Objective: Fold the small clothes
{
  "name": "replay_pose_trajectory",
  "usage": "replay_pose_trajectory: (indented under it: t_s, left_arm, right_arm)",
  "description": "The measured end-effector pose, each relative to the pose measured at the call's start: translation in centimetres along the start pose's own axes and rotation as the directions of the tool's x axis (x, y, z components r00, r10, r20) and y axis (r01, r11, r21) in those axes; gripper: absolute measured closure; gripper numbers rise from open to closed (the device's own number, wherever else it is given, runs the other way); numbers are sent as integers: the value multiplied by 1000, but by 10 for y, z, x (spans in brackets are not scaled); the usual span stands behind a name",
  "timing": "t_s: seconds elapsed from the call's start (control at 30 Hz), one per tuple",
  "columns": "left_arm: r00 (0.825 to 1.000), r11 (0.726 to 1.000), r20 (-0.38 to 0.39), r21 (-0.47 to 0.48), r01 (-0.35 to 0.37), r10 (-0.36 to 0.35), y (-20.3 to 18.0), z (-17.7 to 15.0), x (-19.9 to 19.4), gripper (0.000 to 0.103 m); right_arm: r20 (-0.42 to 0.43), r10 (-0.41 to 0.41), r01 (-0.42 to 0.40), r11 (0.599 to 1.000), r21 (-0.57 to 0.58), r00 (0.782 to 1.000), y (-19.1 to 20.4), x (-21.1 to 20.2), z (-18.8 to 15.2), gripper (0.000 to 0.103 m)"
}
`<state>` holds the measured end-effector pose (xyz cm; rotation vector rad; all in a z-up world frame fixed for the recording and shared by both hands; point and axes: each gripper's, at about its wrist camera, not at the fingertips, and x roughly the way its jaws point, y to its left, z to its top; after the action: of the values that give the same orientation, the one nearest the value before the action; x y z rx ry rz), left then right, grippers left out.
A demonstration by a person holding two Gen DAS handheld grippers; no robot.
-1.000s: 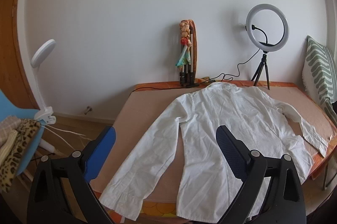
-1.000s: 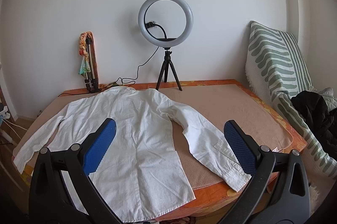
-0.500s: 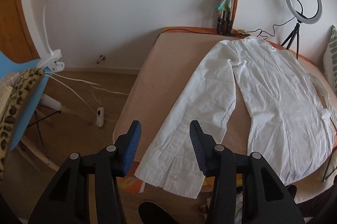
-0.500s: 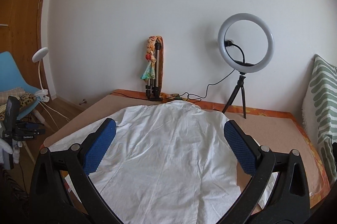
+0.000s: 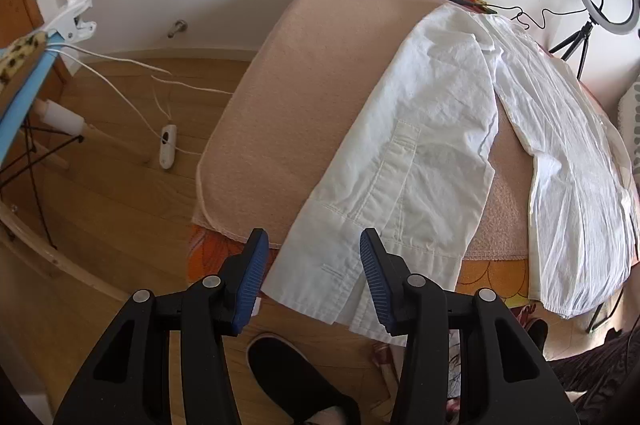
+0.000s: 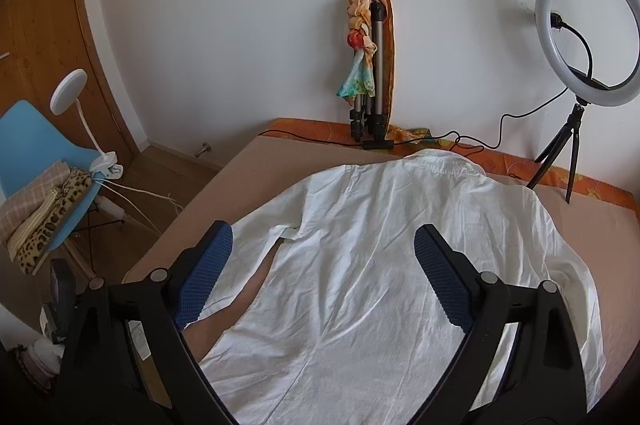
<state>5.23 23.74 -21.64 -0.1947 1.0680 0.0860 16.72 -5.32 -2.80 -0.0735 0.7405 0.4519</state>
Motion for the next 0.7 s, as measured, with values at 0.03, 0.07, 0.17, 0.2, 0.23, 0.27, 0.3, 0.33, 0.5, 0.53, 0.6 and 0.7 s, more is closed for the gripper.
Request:
replay_pose_trajectory:
  t_s: [0.03, 0.07, 0.17, 0.2, 0.23, 0.27, 0.3, 0.33, 0.5, 0.53, 0.6, 0.7]
  left_arm:
    - [1000, 1000, -11, -3, 8, -8, 0, 0, 4, 57]
    - [1000, 1000, -19, -5, 14, -14, 0, 0, 7, 59]
    - [1000, 1000, 0, 11, 24, -24, -1, 1, 7, 74]
    - [999, 999, 7, 2, 41, -41, 1, 2, 6, 85]
    - [999, 999, 11, -11, 43, -43, 2, 2, 6, 100]
    - [999, 999, 17, -10, 40, -40, 0, 3, 6, 100]
    - [999, 999, 27, 4, 35, -36, -2, 4, 4, 100]
    - [998, 999, 46, 15, 33, -34, -4, 5, 0, 101]
    - [971, 995, 218, 32, 89, -94, -19, 13, -49, 101]
    - [957, 992, 262, 59, 112, -124, -28, 14, -62, 101]
    - [931, 981, 315, 120, 152, -183, -50, 13, -82, 101]
    - [904, 946, 303, 213, 245, -303, -85, 10, -91, 101]
  right_arm:
    - [-33, 11, -11, 1000, -2, 999, 2, 14, 4, 14]
    - [-62, 18, -18, 1000, 0, 998, 4, 27, 9, 16]
    - [-133, 40, -40, 999, 10, 990, 11, 65, 21, 25]
    - [-142, 33, -32, 999, 9, 989, 14, 74, 24, 28]
    - [-154, 29, -28, 1000, 8, 988, 17, 83, 26, 31]
    - [-168, 36, -36, 999, 4, 985, 21, 92, 28, 33]
    - [-181, 38, -39, 999, -2, 983, 24, 101, 29, 38]
    - [-194, 36, -38, 999, -9, 980, 27, 109, 30, 41]
    - [-248, 51, -56, 998, -13, 968, 30, 144, 34, 44]
    - [-262, 67, -70, 998, -1, 963, 29, 150, 35, 44]
    - [-287, 83, -80, 997, 22, 954, 24, 167, 40, 44]
    - [-330, 104, -101, 994, 27, 938, 23, 188, 46, 44]
